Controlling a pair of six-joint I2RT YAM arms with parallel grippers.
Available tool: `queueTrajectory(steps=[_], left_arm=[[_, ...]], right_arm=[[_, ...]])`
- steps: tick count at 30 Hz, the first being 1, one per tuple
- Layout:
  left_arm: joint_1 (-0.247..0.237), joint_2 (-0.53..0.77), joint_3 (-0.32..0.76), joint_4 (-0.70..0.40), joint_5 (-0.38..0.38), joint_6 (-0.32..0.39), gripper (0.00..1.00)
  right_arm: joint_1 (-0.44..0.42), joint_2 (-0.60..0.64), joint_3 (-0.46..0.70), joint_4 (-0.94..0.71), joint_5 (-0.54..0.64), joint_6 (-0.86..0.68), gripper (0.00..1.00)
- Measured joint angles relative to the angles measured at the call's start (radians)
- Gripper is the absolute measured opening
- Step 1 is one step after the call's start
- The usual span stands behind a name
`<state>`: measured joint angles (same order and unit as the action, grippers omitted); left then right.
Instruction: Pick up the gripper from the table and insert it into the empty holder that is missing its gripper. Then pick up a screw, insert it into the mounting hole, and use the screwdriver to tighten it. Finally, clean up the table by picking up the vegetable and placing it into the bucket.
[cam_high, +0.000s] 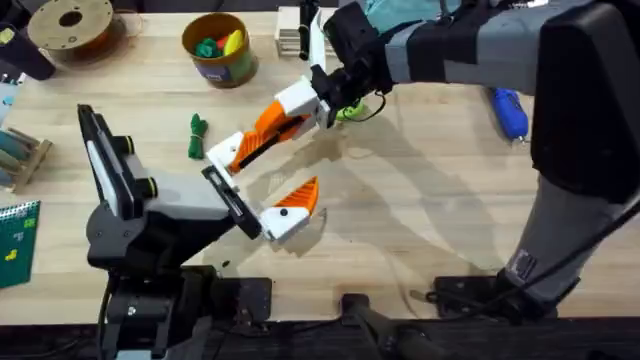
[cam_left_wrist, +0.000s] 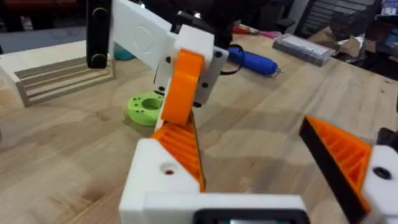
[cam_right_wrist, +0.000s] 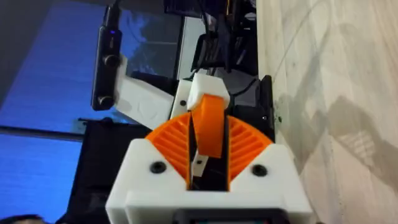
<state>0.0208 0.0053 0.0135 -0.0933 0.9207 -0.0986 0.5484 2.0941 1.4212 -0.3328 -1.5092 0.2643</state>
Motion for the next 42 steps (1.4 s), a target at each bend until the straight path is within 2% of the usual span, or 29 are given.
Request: queueTrajectory(steps=[1,4,19,28,42], left_arm=[[0.000,0.000,0.000,0.000,0.000,0.000,0.972],[-0.001,0.000,0.000,0.000,0.001,0.000,0.972],[-0.001,0.000,0.000,0.000,-0.007,-0.023,0.972],[0.000,0.000,0.000,0.001,-0.026,-0.023,0.972],[0.004,0.000,0.000,0.001,-0.035,-0.030,0.972]], right_arm=[[0.000,0.000,0.000,-0.007,0.001,-0.004,0.147],[-0.002,0.000,0.000,-0.016,0.005,-0.004,0.012],[0.005,0.000,0.006,-0.025,0.057,0.053,0.008],[0.009,0.000,0.006,0.074,0.073,0.130,0.008],[0.021,0.000,0.008,0.085,0.084,0.165,0.008]])
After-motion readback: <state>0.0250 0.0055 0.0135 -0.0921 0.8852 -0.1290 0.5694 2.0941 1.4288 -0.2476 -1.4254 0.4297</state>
